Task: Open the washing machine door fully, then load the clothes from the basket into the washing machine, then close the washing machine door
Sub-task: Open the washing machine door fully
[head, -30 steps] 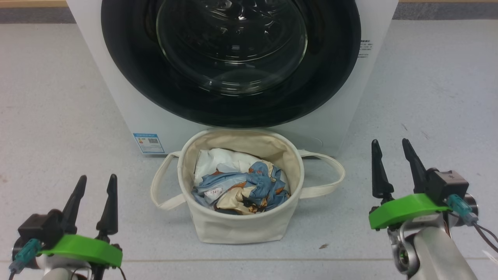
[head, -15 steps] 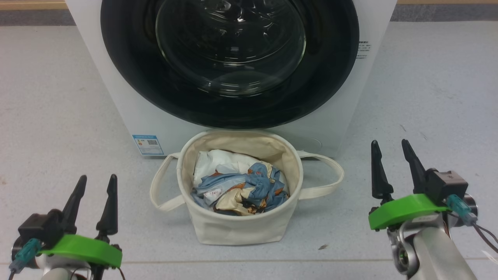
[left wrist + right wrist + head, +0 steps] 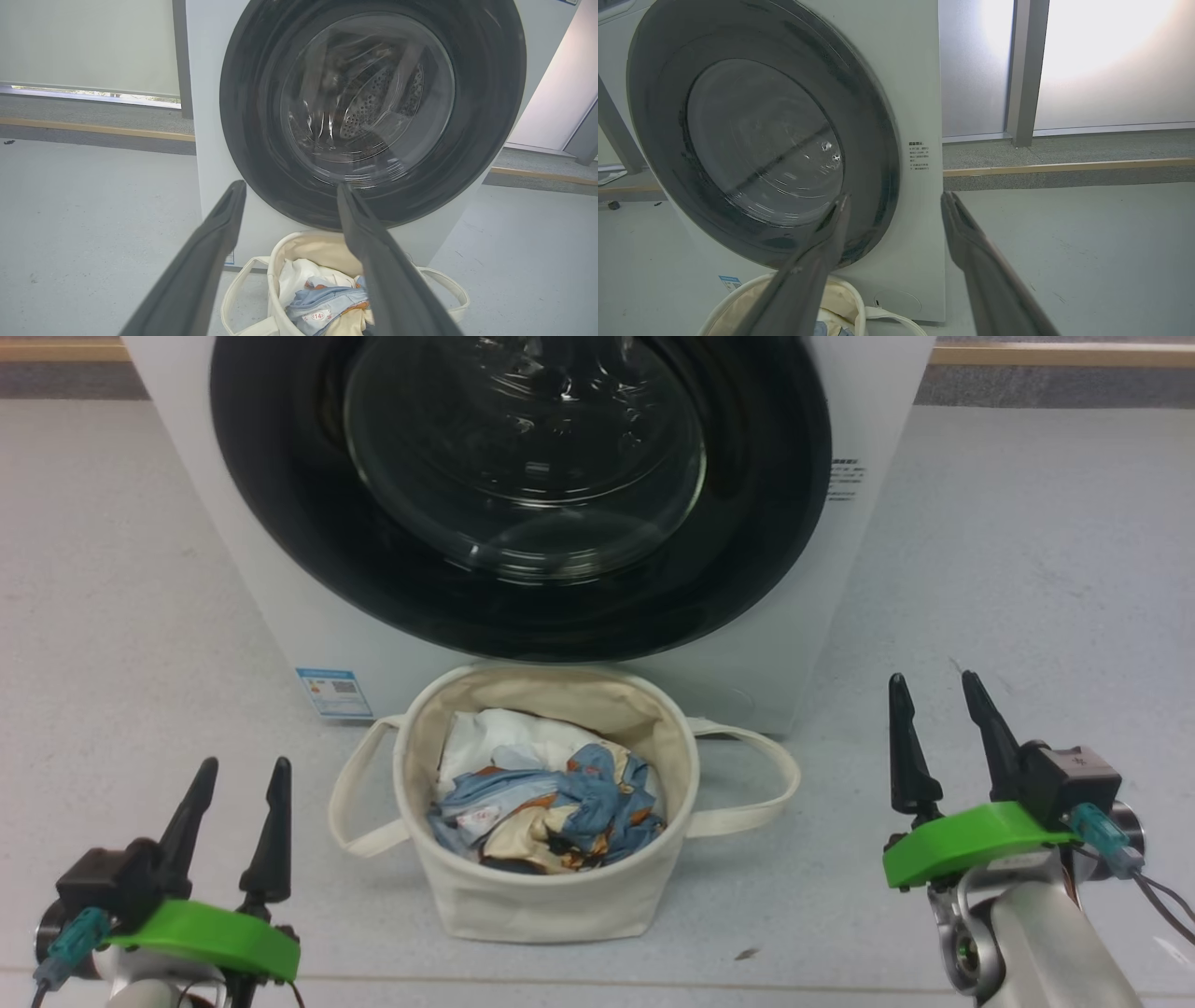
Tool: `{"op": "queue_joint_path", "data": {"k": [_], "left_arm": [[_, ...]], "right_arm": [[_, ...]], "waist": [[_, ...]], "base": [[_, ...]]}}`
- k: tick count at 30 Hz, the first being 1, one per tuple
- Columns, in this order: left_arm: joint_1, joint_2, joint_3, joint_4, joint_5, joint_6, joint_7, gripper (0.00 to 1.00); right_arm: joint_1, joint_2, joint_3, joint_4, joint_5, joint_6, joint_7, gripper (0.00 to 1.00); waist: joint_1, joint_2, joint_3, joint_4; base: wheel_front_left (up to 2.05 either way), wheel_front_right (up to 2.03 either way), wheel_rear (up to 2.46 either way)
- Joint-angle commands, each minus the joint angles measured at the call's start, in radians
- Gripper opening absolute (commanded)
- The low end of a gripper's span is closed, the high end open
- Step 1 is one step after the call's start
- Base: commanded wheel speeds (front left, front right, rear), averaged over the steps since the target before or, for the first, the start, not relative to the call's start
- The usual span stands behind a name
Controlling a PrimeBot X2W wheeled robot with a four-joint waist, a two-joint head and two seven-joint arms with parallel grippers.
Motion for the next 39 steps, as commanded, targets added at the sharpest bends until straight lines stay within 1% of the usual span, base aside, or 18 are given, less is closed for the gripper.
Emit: {"op": "queue_joint_path", "data": {"k": [1,13,19,25,39], "left_arm": [[-0.041,0.027,0.030,-0.028,0.010,-0.006,-0.012,1.00],[-0.041,0.028,0.008,-0.021,0.006,-0.006,-0.012,1.00],[-0.038,0.035,0.001,-0.026,-0.003,-0.006,-0.012,1.00],[-0.035,0.036,-0.001,-0.028,-0.003,-0.006,-0.012,1.00],[-0.033,0.028,0.012,-0.035,0.010,-0.006,-0.012,1.00]], "right_arm": [[-0.032,-0.003,0.021,-0.029,0.006,0.000,-0.013,1.00],[-0.031,-0.004,0.024,-0.025,0.010,0.000,-0.013,1.00],[-0.028,-0.001,0.026,-0.021,0.012,0.000,-0.013,1.00],[-0.027,0.003,0.018,-0.021,0.022,0.000,-0.013,1.00],[-0.027,0.008,0.014,-0.019,0.052,0.000,-0.013,1.00]], "waist": [[0.0001,0.0000,0.000,0.000],[0.0001,0.0000,-0.002,-0.001],[0.0001,0.0000,-0.003,-0.003],[0.0001,0.0000,-0.003,-0.006],[0.0001,0.0000,-0.002,-0.004]], "base": [[1.44,1.01,-2.45],[1.03,1.40,-2.43],[0.78,0.78,-1.56],[0.31,0.31,-0.62],[0.00,0.00,0.00]]}}
